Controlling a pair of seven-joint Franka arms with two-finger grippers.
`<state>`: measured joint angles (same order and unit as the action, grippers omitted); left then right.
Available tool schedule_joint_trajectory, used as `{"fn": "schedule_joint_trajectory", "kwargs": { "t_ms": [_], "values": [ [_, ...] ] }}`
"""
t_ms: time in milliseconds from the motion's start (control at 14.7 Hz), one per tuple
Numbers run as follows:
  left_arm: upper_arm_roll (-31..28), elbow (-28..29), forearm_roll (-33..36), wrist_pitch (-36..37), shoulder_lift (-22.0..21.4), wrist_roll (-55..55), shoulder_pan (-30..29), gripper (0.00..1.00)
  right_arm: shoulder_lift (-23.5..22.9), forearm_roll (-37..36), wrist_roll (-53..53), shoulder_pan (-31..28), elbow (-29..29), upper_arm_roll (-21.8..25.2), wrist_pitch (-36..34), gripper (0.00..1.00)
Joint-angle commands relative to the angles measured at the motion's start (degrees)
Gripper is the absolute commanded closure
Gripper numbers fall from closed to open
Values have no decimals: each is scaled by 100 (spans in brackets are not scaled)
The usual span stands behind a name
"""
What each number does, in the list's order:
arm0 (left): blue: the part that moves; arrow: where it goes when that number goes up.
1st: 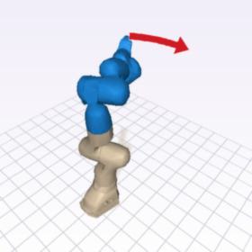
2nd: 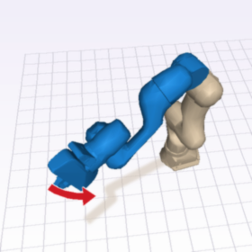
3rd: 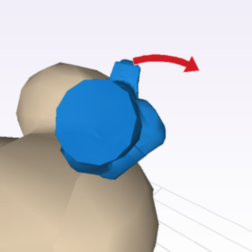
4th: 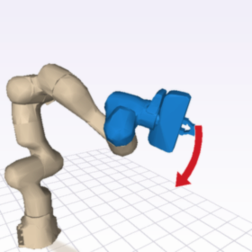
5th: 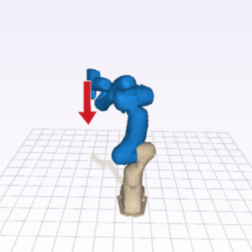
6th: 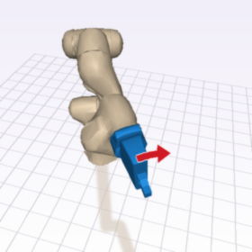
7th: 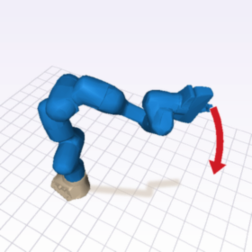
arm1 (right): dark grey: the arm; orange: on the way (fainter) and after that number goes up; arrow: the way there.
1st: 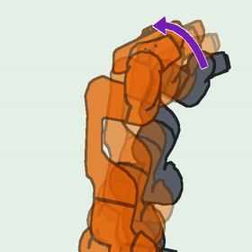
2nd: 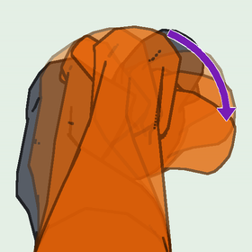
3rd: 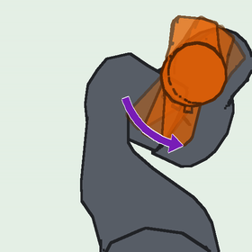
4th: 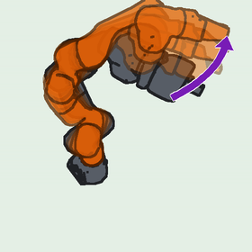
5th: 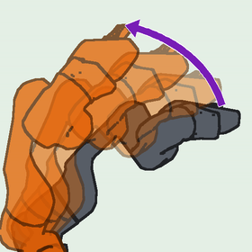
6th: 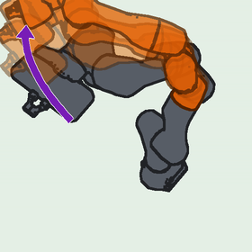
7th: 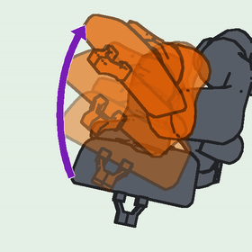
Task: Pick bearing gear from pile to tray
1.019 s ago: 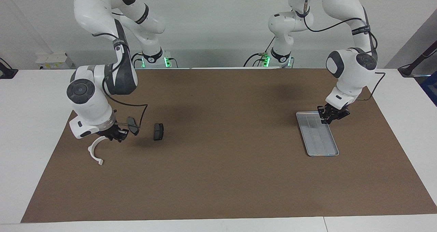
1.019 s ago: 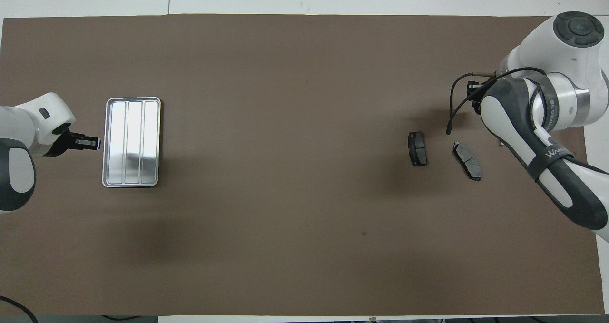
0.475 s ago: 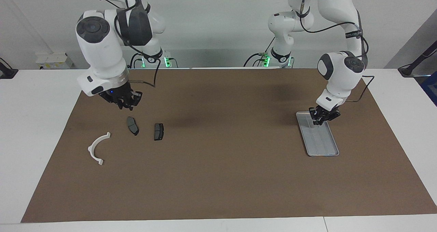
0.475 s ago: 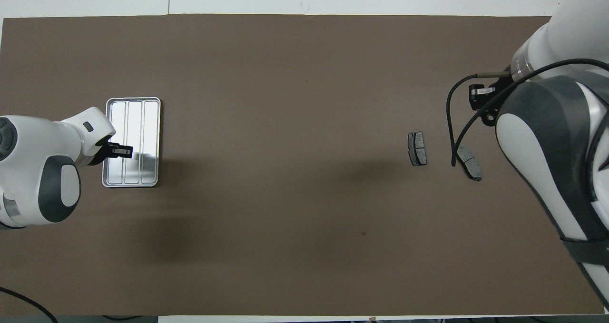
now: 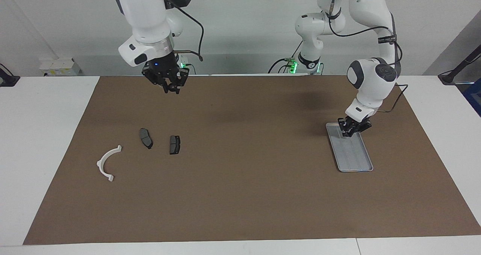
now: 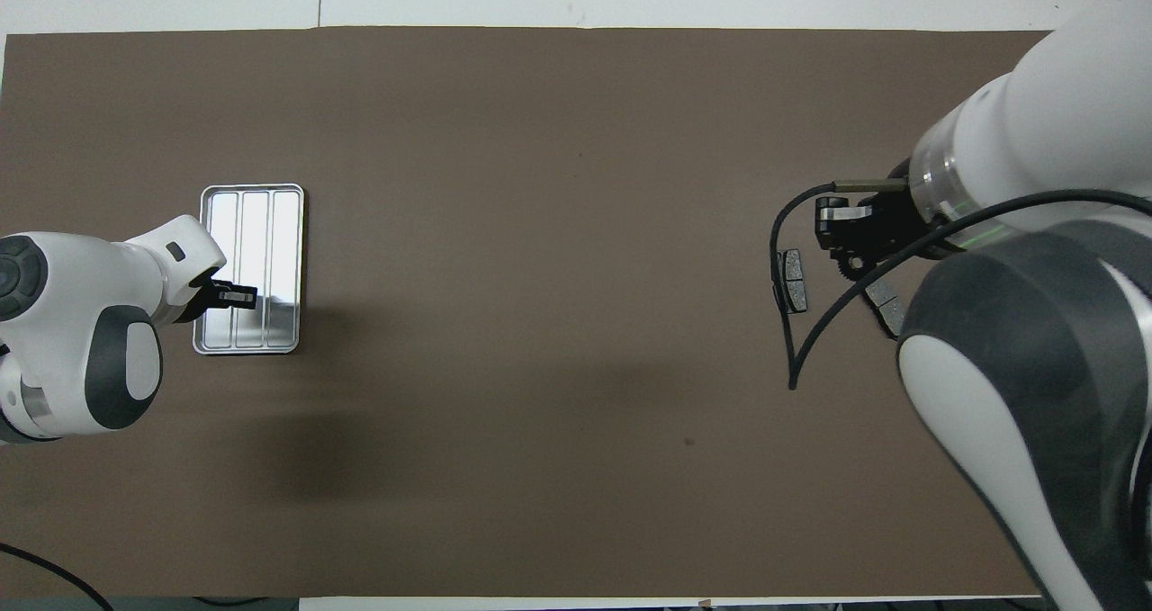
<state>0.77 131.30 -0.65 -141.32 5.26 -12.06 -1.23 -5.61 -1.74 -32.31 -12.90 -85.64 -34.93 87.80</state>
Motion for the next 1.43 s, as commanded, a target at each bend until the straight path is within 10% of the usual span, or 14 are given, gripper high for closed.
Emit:
{"fn": "schedule_joint_trajectory", "kwargs": {
  "t_ms": [0, 951, 1086, 1358],
  "values": [
    [-42, 168, -67, -203, -8, 28, 26, 100, 121, 166, -853, 366, -172, -23, 114, 100],
    [-42, 221, -76, -308, 98, 90, 44, 100, -467, 25, -2675, 1475, -1921, -23, 2618, 100],
    [-42, 212, -67, -308, 98, 46, 35, 43, -747, -272, -2867, 1572, -2035, -14, 2908, 100],
    [-42, 142, -67, -256, 142, 46, 44, 32, -1012, -519, -2912, 1563, -2307, 3, 3523, 100]
  ]
}}
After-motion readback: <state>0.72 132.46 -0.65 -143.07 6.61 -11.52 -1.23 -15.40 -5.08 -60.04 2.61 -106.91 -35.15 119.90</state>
